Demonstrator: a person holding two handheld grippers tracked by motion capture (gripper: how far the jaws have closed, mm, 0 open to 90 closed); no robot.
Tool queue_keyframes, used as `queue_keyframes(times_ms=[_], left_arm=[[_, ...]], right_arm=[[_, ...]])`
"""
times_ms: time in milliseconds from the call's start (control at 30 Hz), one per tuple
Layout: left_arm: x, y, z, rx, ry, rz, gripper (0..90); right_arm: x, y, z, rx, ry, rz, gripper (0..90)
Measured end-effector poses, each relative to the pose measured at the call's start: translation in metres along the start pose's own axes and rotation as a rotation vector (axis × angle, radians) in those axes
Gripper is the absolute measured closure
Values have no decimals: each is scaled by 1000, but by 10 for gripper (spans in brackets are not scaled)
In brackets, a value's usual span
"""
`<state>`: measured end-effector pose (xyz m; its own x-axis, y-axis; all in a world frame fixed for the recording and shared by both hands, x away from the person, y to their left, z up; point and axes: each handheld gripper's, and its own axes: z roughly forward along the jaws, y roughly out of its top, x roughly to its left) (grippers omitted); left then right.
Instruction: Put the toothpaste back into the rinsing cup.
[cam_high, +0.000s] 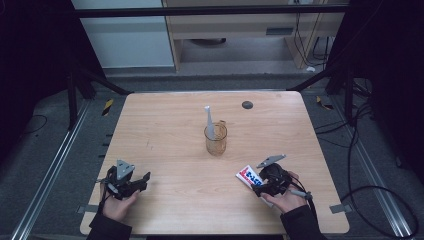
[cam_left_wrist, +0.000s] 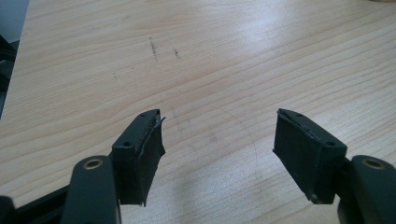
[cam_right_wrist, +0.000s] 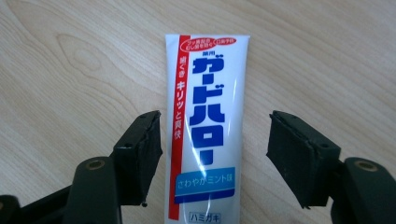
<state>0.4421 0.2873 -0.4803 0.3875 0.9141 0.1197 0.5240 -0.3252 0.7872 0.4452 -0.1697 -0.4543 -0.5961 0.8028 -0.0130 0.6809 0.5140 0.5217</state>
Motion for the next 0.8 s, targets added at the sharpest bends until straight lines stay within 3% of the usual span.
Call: queue_keyframes(times_ms=[800], left_arm=[[0,0,1,9,-4,6,314]], right_arm=[[1,1,16,87,22,1,364]])
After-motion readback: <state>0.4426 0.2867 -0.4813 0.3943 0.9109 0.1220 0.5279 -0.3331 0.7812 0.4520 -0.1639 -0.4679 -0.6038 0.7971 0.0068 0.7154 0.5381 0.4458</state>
